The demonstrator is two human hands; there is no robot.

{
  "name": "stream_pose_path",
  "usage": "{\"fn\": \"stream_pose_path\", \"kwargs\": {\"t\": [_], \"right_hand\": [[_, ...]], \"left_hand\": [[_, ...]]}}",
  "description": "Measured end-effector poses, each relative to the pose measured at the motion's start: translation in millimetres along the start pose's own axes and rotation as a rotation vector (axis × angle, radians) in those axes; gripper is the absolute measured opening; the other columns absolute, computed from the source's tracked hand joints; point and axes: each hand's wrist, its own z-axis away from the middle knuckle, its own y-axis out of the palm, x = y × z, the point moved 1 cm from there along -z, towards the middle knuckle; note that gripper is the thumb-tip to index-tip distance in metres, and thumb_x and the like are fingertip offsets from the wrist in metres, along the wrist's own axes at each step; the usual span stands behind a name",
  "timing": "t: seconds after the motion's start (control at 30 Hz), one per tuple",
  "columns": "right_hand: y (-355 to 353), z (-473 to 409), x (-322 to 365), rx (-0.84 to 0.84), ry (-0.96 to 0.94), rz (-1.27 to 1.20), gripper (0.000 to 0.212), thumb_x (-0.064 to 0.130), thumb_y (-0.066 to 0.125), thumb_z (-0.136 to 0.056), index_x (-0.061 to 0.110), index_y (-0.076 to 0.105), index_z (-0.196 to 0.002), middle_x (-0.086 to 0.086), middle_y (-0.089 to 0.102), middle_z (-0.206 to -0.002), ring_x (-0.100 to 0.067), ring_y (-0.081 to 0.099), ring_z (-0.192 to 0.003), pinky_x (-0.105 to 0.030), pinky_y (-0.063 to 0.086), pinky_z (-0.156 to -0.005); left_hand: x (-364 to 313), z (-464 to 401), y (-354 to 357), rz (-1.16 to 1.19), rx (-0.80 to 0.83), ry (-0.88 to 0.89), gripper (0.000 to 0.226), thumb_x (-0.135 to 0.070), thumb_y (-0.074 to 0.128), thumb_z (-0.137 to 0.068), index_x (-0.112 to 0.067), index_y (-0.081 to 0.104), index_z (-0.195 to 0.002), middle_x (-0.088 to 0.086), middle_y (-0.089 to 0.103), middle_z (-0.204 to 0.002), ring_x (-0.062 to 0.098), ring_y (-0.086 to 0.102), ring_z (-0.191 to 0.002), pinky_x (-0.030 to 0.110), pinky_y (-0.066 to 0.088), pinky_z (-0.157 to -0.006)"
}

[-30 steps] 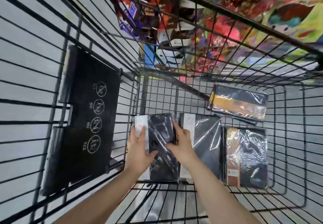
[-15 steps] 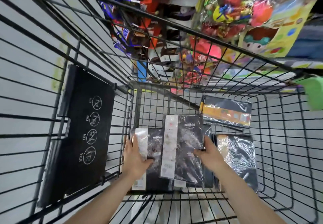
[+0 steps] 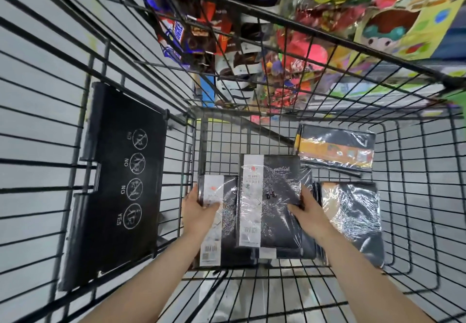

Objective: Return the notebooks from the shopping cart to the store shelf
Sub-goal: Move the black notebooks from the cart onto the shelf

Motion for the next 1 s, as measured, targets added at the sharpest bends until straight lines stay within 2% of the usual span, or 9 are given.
{"fn": "stream_pose_path", "kwargs": {"t": [0.17,0.27,0.43,0.57,0.67,0.73,0.8,0.9,1.0], "right_hand": [[0,-3,-4,0.005,-0.011,-0.03,0.071,0.016,0.054,-0.091,0.027,0.013,-0.148,-0.003,0.033,-0.15,-0.022,0.035,-0.136,-0.045,0.028,-0.113],[-1,-2,-4,0.003,-0.019,-0.045,0.069,0.014,0.053,-0.092,0.024,0.013,-0.148,-0.001,0.034,-0.149,-0.022,0.033,-0.137,-0.04,0.026,-0.114],[0,8,5,0.083,-0.051,-0.097,0.074,0.015,0.05,-0.094,0.035,0.002,-0.147,0.007,0.013,-0.153,-0.021,0.034,-0.134,-0.036,0.031,-0.107],[-8,26,13,0.177,-0.033,-0.098,0.103,-0.008,0.056,-0.082,0.043,-0.009,-0.144,-0.003,0.0,-0.158,-0.02,0.045,-0.124,-0.032,0.05,-0.085],[-14,46,20,0.151,-0.062,-0.148,0.103,-0.008,0.058,-0.081,0.044,-0.005,-0.144,-0.003,0.01,-0.157,-0.016,0.048,-0.119,-0.032,0.046,-0.093],[-21,58,24,0.076,-0.107,-0.223,0.092,-0.002,0.058,-0.084,0.045,0.005,-0.144,0.001,0.017,-0.156,-0.018,0.032,-0.136,-0.037,0.03,-0.109],[-32,74,31,0.014,-0.131,-0.267,0.079,0.003,0.055,-0.089,0.04,0.013,-0.145,0.004,0.023,-0.153,-0.019,0.024,-0.14,-0.037,0.024,-0.112],[-53,101,39,-0.054,-0.183,-0.271,0.069,0.009,0.053,-0.091,0.039,0.02,-0.143,0.007,0.029,-0.149,-0.014,0.033,-0.132,-0.036,0.031,-0.105],[-78,129,43,-0.111,-0.211,-0.315,0.063,0.005,0.049,-0.092,0.035,0.026,-0.143,0.008,0.04,-0.14,-0.012,0.043,-0.12,-0.027,0.037,-0.09]], "left_hand": [[-2,5,0,0.148,0.013,-0.065,0.08,-0.005,0.07,-0.074,-0.035,0.033,-0.138,0.006,0.054,-0.122,0.019,0.062,-0.093,0.033,0.053,-0.077],[1,13,-5,0.158,0.073,-0.028,0.082,0.001,0.065,-0.077,-0.038,0.029,-0.139,0.005,0.054,-0.126,0.021,0.062,-0.097,0.036,0.054,-0.082],[-1,32,-21,-0.116,0.242,0.093,0.095,0.004,0.057,-0.083,-0.041,0.002,-0.147,-0.016,0.037,-0.134,-0.004,0.056,-0.059,0.01,0.046,-0.05],[-17,47,-27,-0.259,0.323,0.212,0.099,0.001,0.056,-0.086,-0.046,-0.01,-0.142,-0.025,0.024,-0.128,0.006,0.06,-0.1,0.011,0.048,-0.074],[-35,56,-31,-0.264,0.33,0.284,0.094,-0.003,0.056,-0.088,-0.047,-0.009,-0.14,-0.022,0.025,-0.141,0.001,0.039,-0.119,0.014,0.034,-0.096],[-49,64,-35,-0.266,0.301,0.311,0.088,-0.001,0.052,-0.09,-0.043,-0.006,-0.142,-0.014,0.033,-0.143,0.004,0.043,-0.116,0.016,0.036,-0.095],[-64,75,-40,-0.259,0.263,0.335,0.08,-0.003,0.049,-0.092,-0.036,0.001,-0.146,-0.003,0.045,-0.14,0.009,0.055,-0.104,0.017,0.044,-0.086],[-88,93,-49,-0.277,0.24,0.378,0.072,-0.006,0.046,-0.095,-0.037,0.007,-0.147,0.002,0.06,-0.118,0.012,0.058,-0.065,0.015,0.046,-0.056],[-111,111,-55,-0.282,0.231,0.459,0.065,-0.011,0.045,-0.096,-0.041,0.016,-0.146,-0.006,0.056,-0.113,0.002,0.054,-0.067,0.02,0.047,-0.061]]}}
